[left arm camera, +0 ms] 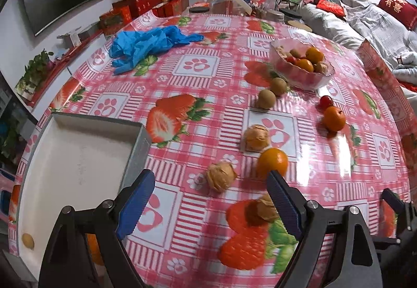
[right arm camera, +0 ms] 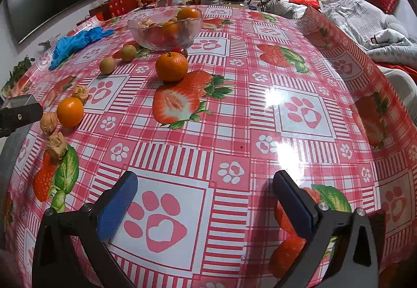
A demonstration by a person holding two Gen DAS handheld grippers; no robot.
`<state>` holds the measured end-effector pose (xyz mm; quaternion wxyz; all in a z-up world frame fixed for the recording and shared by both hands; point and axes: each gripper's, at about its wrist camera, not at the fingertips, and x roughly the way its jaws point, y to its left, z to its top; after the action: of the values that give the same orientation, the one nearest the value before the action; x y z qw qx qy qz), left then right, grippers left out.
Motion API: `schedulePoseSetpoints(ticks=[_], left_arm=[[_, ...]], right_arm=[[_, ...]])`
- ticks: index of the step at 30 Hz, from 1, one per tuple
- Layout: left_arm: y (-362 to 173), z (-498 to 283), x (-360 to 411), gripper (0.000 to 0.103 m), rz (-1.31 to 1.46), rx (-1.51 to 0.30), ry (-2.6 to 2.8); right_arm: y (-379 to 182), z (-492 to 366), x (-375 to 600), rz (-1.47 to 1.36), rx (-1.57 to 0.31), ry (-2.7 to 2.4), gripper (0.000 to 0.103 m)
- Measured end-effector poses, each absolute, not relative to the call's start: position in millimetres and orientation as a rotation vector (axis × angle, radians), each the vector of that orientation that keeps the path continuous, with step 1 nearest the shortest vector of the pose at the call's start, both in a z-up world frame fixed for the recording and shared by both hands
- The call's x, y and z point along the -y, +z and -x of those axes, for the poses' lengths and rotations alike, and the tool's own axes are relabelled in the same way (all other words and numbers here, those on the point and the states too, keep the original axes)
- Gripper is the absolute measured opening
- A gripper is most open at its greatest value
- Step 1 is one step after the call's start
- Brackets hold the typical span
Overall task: Organize fruits
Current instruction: 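Close the left tool on a tan walnut on the tablecloth, then lift the walnut with the left tool and hold it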
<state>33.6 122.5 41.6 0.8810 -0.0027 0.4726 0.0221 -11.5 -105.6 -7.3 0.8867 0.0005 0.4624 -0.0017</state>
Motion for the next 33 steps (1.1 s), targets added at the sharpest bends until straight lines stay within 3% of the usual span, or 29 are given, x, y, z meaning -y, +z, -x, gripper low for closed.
schedulePoseSetpoints(ticks=[1, 3, 14, 18, 21, 33], left_arm=[[41, -34, -124, 0.088, -0.002, -0.984, 0.049], [38, -37, -127, 0.073, -0.016, -0.994, 0.052], [12, -54, -120, 0.071, -0.057, -1.035, 0.045], [6, -58, -119, 0.039, -0.024, -1.047, 0.015], [7, -56, -115, 0.026, -0.030, -1.039, 0.004], [7, 33, -120, 0.026, -0.005, -0.975, -0.019]], right_arm=[[-7, 12, 106, -0.001, -0.961, -0.004, 0.103], [-7, 12, 106, -0.001, -0.961, -0.003, 0.103], [-7, 11, 106, -0.001, -0.961, -0.004, 0.103], [-8, 11, 106, -0.001, -0.961, -0.003, 0.103], [-8, 11, 106, -0.001, -0.961, -0.003, 0.103], [-8, 11, 105, 0.000, -0.960, -0.004, 0.103]])
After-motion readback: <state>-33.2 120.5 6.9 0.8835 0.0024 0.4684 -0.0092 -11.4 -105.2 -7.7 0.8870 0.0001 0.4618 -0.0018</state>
